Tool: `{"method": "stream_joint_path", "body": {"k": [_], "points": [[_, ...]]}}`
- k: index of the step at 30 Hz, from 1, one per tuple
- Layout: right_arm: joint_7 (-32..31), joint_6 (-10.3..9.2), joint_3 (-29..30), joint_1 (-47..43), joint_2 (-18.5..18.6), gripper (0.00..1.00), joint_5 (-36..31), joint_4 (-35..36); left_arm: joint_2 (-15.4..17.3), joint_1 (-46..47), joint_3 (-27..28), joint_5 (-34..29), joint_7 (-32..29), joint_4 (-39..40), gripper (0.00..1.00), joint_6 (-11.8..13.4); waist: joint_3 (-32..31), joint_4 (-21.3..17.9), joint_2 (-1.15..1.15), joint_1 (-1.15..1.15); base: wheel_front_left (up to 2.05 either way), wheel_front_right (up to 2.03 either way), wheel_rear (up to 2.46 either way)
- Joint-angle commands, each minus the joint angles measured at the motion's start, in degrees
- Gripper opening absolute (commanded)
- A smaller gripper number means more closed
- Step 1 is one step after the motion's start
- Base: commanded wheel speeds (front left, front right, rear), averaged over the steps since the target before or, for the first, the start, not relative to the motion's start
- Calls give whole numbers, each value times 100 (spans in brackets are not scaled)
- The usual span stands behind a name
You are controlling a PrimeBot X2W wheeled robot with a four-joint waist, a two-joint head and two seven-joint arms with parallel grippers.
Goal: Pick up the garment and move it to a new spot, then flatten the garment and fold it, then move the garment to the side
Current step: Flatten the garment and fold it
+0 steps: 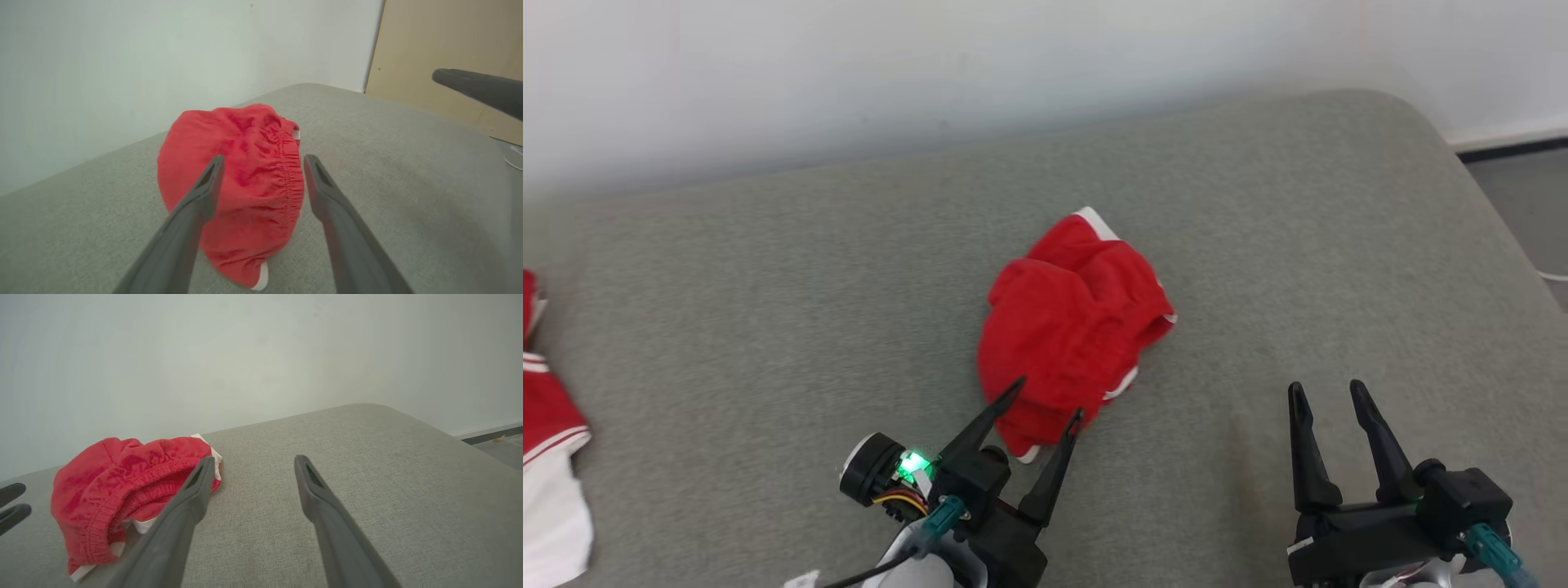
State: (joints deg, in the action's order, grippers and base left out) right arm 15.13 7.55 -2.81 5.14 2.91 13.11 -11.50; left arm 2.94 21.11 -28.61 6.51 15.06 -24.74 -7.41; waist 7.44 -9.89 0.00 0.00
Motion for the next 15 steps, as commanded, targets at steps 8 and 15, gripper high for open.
{"method": "stream_joint_path", "body": {"k": [8, 15], "points": [[4, -12, -2, 173, -4, 100, 160, 4, 57, 577, -198, -303, 18, -1259, 100, 153, 456, -764, 0, 0, 0, 0, 0], [3, -12, 36, 175, -4, 100, 162, -16, 22, 895, -284, -288, 1, -2198, 20, 390, 428, -808, 0, 0, 0, 0, 0]]}}
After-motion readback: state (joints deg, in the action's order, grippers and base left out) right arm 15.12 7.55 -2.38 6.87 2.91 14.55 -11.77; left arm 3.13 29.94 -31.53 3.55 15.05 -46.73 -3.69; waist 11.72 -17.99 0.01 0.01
